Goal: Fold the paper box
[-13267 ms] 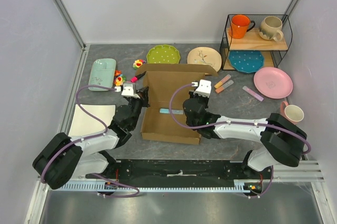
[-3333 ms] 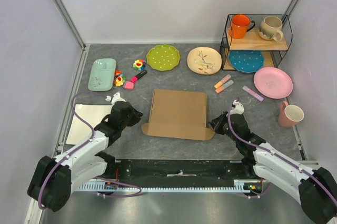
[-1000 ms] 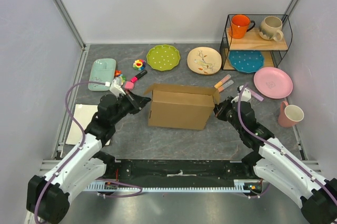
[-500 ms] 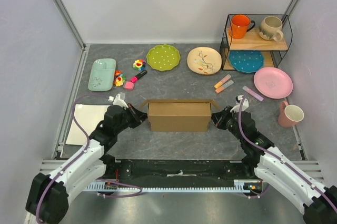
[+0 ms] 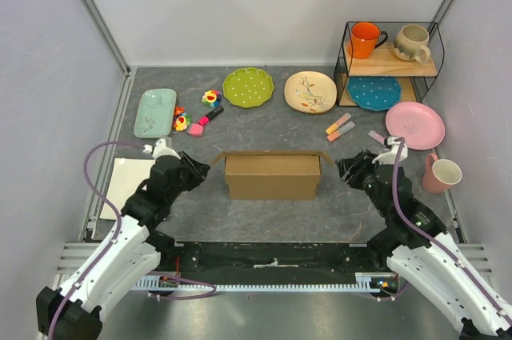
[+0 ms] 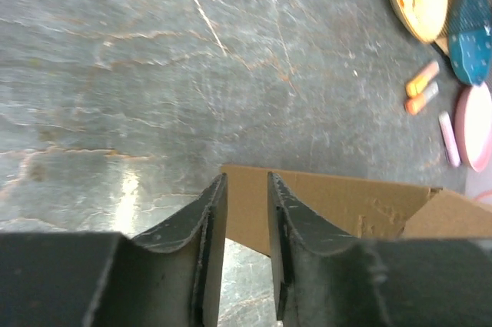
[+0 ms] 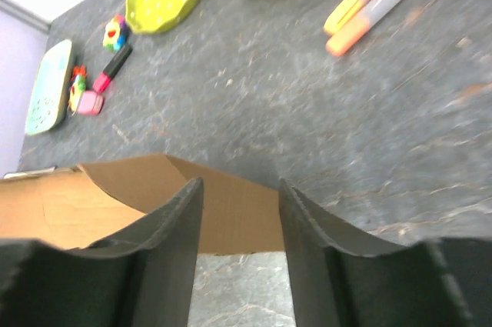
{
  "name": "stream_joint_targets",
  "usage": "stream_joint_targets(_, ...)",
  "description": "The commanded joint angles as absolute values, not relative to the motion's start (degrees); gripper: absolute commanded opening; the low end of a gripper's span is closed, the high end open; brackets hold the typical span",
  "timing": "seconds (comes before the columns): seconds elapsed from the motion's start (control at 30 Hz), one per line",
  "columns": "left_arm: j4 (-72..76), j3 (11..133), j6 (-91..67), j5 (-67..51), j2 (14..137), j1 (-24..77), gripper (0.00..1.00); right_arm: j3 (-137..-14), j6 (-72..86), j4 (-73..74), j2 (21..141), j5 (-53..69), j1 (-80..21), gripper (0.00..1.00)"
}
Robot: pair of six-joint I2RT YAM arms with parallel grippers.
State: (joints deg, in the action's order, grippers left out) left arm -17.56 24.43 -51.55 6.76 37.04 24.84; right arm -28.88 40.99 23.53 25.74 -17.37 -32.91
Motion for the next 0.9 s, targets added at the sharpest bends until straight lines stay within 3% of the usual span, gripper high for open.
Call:
stream_joint_targets(0.0, -28.5, 29.8, -50.2, 18.1, 34.5, 24.8, 0.39, -39.0, 37.6, 32.9, 25.2, -26.7, -33.0, 0.56)
stream_joint_targets(0.17, -30.5, 34.4, -46.8, 20.8, 32.3, 24.8, 0.48, -46.2, 27.4, 31.6, 27.2, -20.5, -33.0, 0.68)
stream_joint_targets(0.37, -33.4, 39.5, -42.3, 19.5, 32.3, 24.8, 0.5, -49.1, 16.6, 32.4, 34.2, -6.3, -33.0, 0.71)
stream_joint_targets(0.87, -36.4, 47.6, -38.0, 15.6, 31.6, 24.8, 0.55, -47.8, 13.3, 33.0, 39.9, -2.4, -33.2, 0.65)
